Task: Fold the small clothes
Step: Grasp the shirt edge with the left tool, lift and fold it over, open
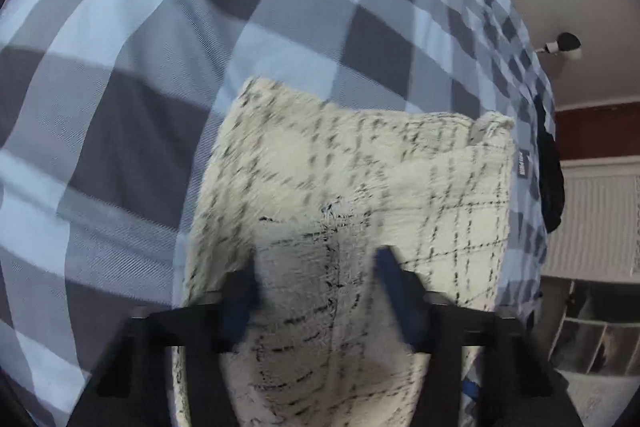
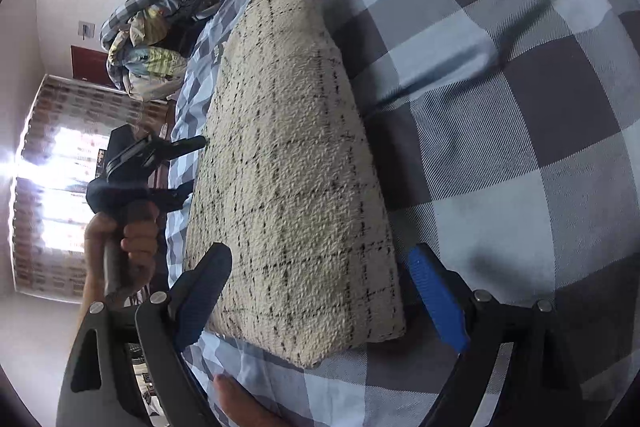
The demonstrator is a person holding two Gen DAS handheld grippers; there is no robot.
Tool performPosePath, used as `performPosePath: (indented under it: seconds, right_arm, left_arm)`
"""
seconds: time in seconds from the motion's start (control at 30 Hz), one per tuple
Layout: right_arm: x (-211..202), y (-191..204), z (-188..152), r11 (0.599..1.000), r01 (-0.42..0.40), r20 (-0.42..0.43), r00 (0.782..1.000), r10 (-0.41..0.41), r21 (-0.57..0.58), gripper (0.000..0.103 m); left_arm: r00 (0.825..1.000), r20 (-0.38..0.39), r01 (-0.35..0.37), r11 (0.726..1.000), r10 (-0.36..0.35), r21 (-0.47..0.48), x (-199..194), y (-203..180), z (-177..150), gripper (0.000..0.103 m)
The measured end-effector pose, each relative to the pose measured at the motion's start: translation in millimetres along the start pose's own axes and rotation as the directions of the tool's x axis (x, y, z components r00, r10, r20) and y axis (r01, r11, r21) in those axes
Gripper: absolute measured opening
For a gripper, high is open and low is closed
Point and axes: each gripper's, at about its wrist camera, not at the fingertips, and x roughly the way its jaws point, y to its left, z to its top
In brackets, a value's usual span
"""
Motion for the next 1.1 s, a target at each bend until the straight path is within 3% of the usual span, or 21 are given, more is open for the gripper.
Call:
performPosePath:
  seconds: [0.1,0.27,0.37,0.47,0.53,0.6,0.7,0.87,0.93,0.97,1.03,1.1]
  right_arm:
    - [1.2,-6.3,-0.7,0.999,-0.012,-0.014,1.000,0.012,0.033,0.089]
    - [-1.8,-15.1,-5.3,0.995,-0.040,-0.029,0.999,0.043,0.095,0.089]
    - [-6.2,-16.0,-9.3,0.994,-0.043,-0.024,0.999,0.046,0.105,0.089]
    - [-9.9,-11.2,-12.7,0.995,-0.049,-0.010,0.999,0.050,0.087,0.089]
    - [-12.1,-5.8,-14.6,0.997,-0.045,0.000,0.999,0.045,0.059,0.089]
    - [-10.0,-4.1,-14.7,0.999,-0.033,-0.001,0.999,0.033,0.033,0.089]
    - [-1.1,2.2,-19.6,1.000,0.005,-0.031,0.999,-0.006,-0.020,0.089]
    - [15.2,6.4,-24.5,0.995,0.061,-0.098,0.993,-0.069,-0.078,0.089]
    - [22.6,6.4,-23.7,0.992,0.098,-0.126,0.986,-0.108,-0.085,0.089]
    - [26.4,3.8,-24.7,0.990,0.113,-0.141,0.982,-0.124,-0.083,0.089]
    - [29.0,-2.0,-24.2,0.991,0.119,-0.159,0.979,-0.127,-0.062,0.089]
    - [28.3,-5.2,-22.4,0.993,0.113,-0.167,0.979,-0.119,-0.047,0.089]
  left_arm:
    - [0.996,0.052,0.067,0.998,-0.066,-0.009,-11.1,-9.0,6.6,0.013]
    - [0.975,0.181,0.120,0.992,-0.126,0.042,-53.9,-25.5,10.5,0.008]
    - [0.947,0.255,0.188,0.981,-0.195,0.054,-84.0,-24.6,14.7,0.007]
    - [0.940,0.288,0.178,0.983,-0.182,0.040,-91.6,-17.8,22.5,0.007]
    - [0.936,0.304,0.191,0.981,-0.174,-0.025,-88.6,3.8,29.1,0.007]
    - [0.939,0.311,0.183,0.979,-0.148,-0.085,-80.6,24.8,32.2,0.007]
    - [0.959,0.276,0.112,0.984,-0.070,-0.140,-52.7,51.8,34.1,0.007]
    - [0.975,0.220,0.044,0.991,-0.015,-0.130,-21.6,59.0,29.8,0.008]
    - [0.975,0.220,0.054,0.992,-0.028,-0.114,-22.0,53.5,27.3,0.008]
    - [0.975,0.220,0.067,0.991,-0.040,-0.115,-25.0,51.5,27.7,0.013]
    - [0.968,0.243,0.100,0.987,-0.068,-0.123,-40.9,46.5,26.9,0.036]
    - [0.948,0.317,0.086,0.987,-0.040,-0.133,-65.4,42.1,22.8,0.097]
